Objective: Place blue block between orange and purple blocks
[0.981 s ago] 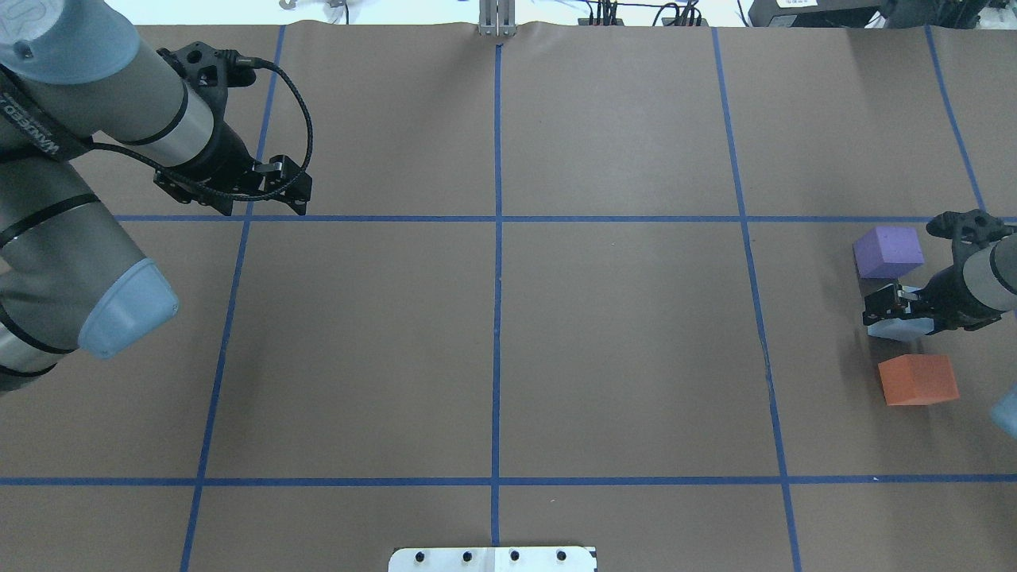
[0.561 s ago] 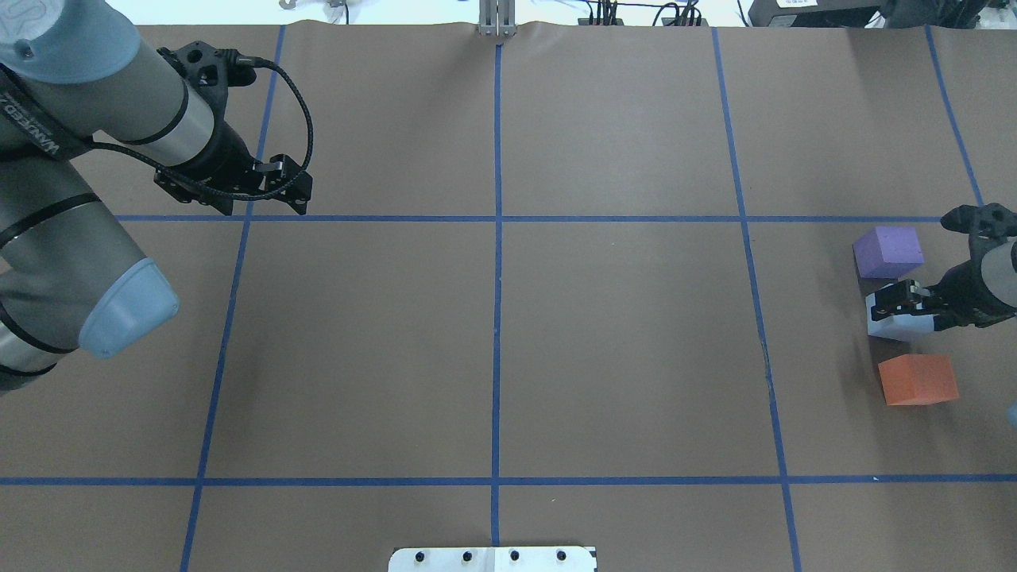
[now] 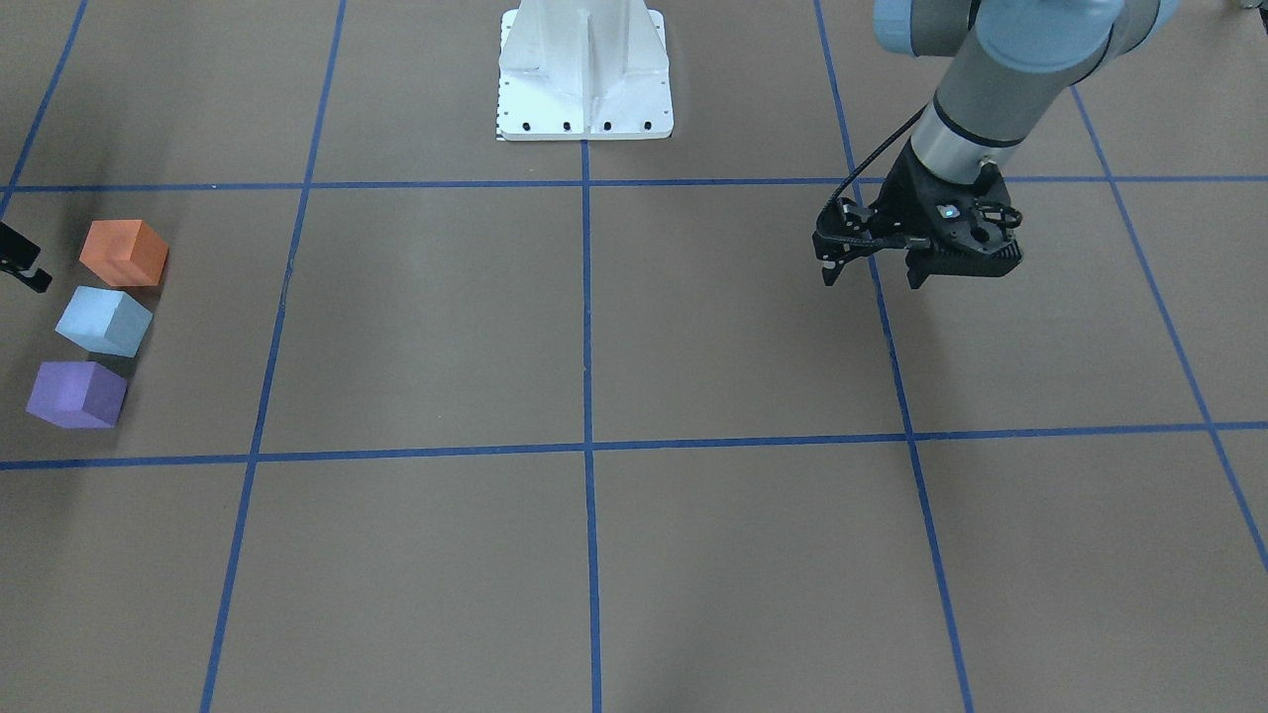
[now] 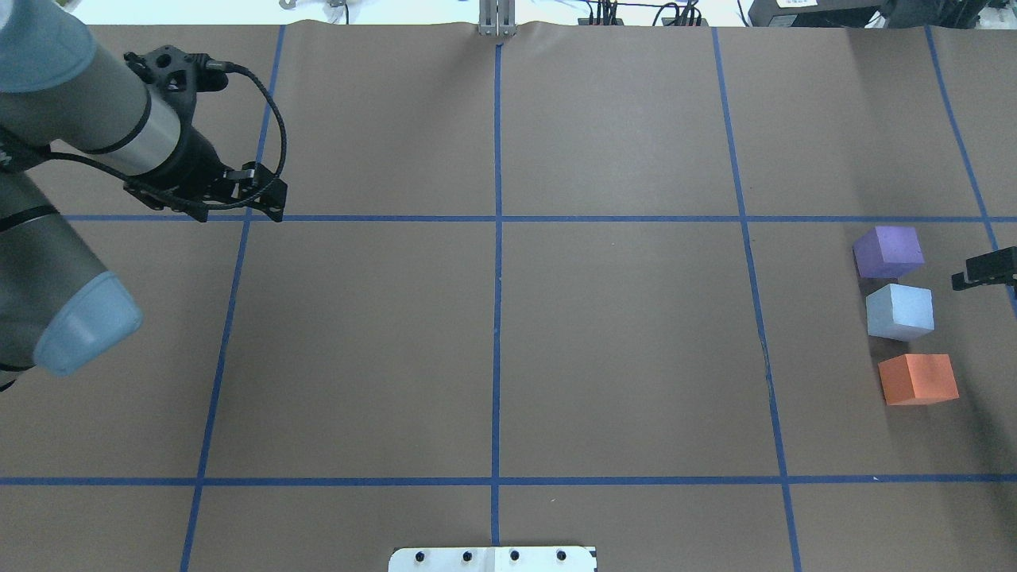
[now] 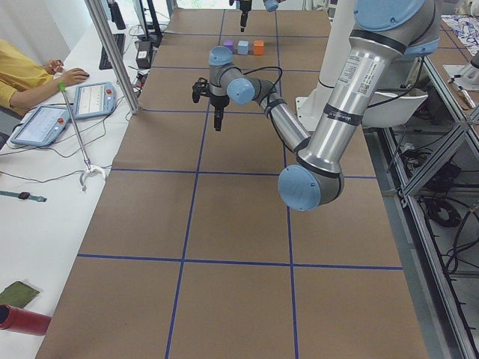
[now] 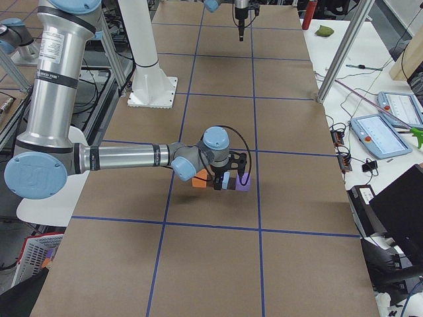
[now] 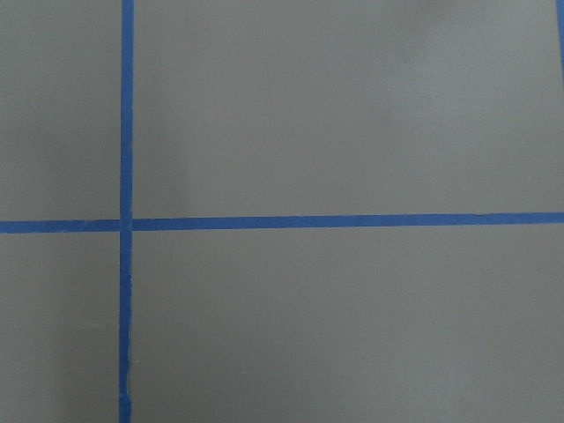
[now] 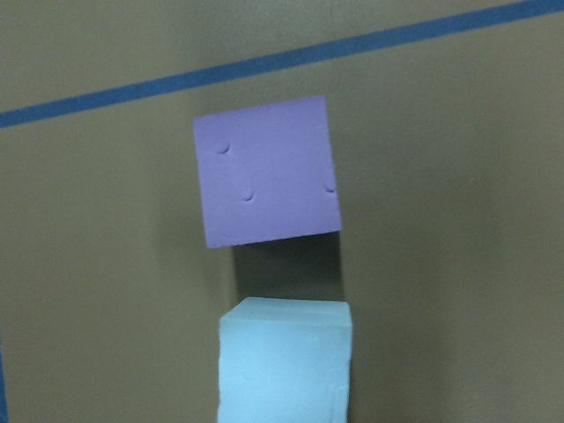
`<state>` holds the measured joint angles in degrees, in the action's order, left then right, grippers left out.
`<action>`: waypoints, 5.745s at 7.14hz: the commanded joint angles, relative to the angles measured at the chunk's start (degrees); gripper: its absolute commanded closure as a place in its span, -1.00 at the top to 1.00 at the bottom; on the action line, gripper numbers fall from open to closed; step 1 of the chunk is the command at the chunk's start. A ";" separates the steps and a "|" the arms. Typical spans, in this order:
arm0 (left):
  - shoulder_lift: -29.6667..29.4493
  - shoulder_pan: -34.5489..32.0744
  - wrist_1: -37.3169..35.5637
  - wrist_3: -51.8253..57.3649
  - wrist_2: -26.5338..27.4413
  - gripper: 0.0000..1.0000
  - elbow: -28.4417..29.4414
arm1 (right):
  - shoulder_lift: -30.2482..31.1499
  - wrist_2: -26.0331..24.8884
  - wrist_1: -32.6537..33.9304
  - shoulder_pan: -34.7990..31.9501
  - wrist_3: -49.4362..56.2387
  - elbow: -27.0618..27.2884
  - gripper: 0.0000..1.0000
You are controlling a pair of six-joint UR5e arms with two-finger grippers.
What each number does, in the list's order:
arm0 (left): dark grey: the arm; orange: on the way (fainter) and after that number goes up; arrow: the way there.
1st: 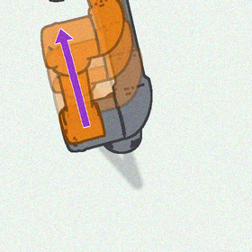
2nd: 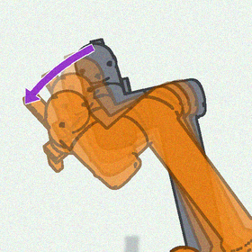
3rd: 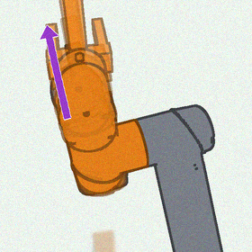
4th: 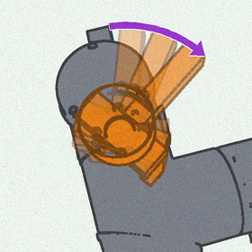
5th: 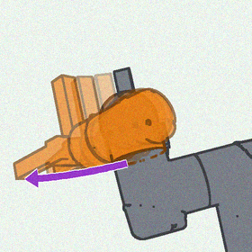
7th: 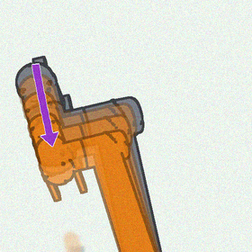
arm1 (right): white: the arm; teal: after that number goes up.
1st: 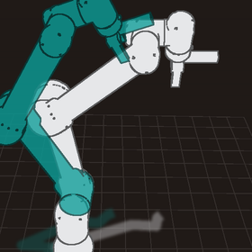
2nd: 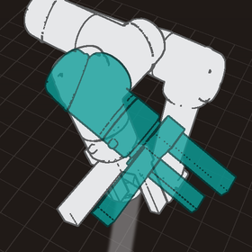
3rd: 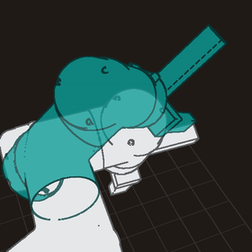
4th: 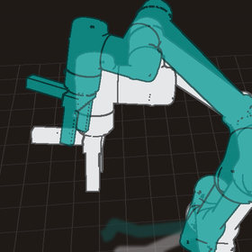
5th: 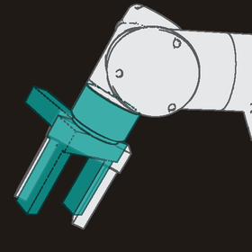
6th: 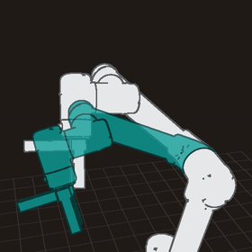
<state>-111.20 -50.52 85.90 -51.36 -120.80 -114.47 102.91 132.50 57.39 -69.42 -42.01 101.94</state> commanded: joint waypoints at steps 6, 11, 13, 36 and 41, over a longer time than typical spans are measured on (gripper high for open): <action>13.83 -36.43 0.40 61.03 -17.82 1.00 20.17 | -11.14 5.84 27.49 -20.76 31.63 -1.75 1.00; 16.87 -37.63 0.31 58.04 -18.51 1.00 21.39 | -12.65 4.96 31.11 -18.21 31.63 0.71 1.00; 18.39 -38.77 0.32 58.04 -18.42 1.00 21.39 | -12.39 5.04 31.11 -17.51 31.63 0.28 1.00; 23.05 -40.80 0.23 54.97 -14.20 1.00 17.17 | -10.10 5.84 30.24 -13.47 31.02 -0.87 1.00; 22.96 -40.71 0.40 54.97 -14.47 1.00 17.00 | -10.10 5.84 30.24 -13.47 31.02 -0.78 1.00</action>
<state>-88.17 -91.25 86.27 3.60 -135.25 -97.44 92.82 138.38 87.63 -82.90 -10.95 101.27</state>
